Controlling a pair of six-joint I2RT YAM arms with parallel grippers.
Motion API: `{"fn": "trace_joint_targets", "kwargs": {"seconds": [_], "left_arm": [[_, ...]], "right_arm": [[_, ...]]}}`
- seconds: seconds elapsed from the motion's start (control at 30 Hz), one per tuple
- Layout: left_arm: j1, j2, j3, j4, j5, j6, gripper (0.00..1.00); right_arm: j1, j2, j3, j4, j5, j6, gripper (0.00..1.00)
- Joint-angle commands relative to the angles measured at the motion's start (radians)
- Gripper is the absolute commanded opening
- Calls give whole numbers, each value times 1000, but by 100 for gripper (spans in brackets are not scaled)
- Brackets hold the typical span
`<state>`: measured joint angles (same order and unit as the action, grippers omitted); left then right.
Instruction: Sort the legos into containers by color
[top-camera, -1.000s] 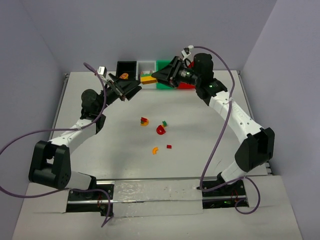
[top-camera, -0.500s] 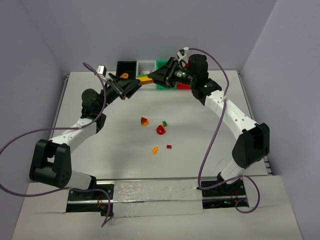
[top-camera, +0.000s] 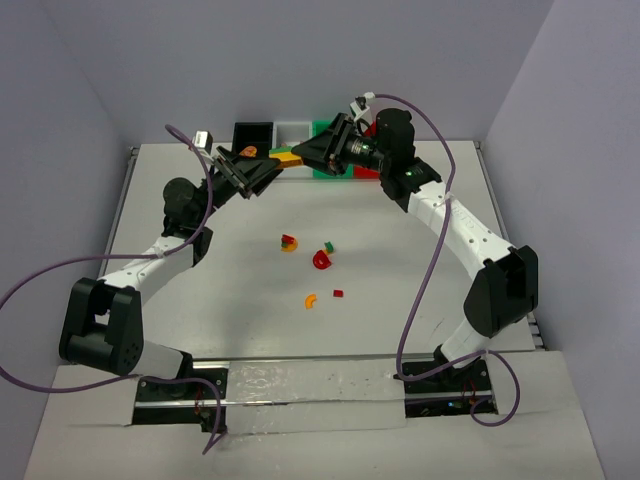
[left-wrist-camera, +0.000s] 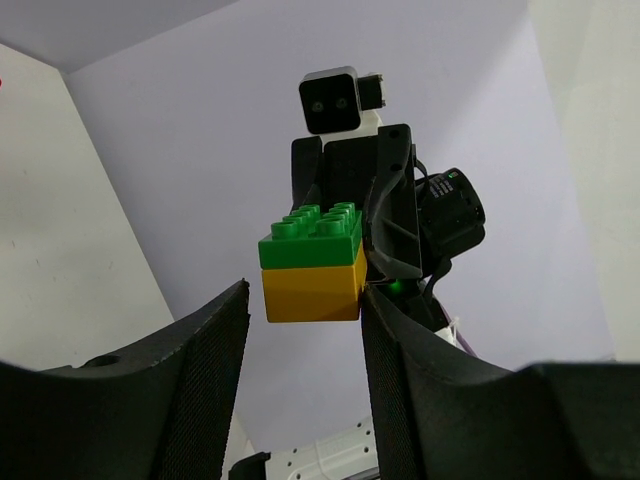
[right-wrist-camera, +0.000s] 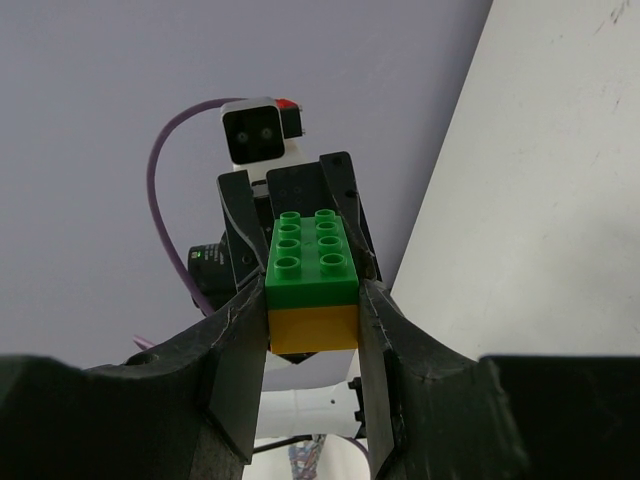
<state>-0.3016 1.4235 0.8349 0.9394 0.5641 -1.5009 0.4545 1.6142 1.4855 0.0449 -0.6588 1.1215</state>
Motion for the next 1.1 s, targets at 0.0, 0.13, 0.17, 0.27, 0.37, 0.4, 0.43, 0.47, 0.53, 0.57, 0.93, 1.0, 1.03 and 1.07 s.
{"fn": "trace_joint_targets", "kwargs": {"seconds": [0.0,0.13,0.17,0.27,0.37,0.4,0.43,0.47,0.53,0.57,0.93,1.0,1.03,1.07], "left_arm": [[-8,-1,44,39,-18,-5,56],[-7,1,48,41,-18,-10,56],[-7,0,50,41,-18,-10,56],[-5,-1,49,42,-18,-11,56],[-5,-2,44,41,-19,-15,53],[-5,-3,44,41,-18,-15,52],[-4,-2,43,44,-18,-15,51],[-5,-3,42,42,-18,-15,49],[-4,-4,40,42,-19,-15,42],[-4,-4,40,40,-19,-15,38],[16,-50,90,-141,212,273,0],[17,-64,100,-193,333,354,0],[16,-80,113,-272,437,471,0],[16,-83,121,-340,456,552,0]], "right_arm": [[18,-4,1,64,-22,4,0],[28,-2,-5,65,-21,-1,0],[30,-2,-6,66,-21,-3,0],[32,-2,-8,64,-19,-2,0],[32,-2,-8,65,-19,-5,0],[32,-2,-8,65,-19,-6,0],[33,-1,-7,64,-19,-6,0],[33,-2,-8,64,-21,-8,0],[35,-2,-8,65,-21,-9,0],[36,-2,-10,69,-22,-10,0],[20,-51,-8,-21,-67,-225,100],[2,-80,4,-87,-88,-298,100],[-14,-108,12,-140,-112,-412,100],[-17,-112,13,-149,-116,-498,100]]}}
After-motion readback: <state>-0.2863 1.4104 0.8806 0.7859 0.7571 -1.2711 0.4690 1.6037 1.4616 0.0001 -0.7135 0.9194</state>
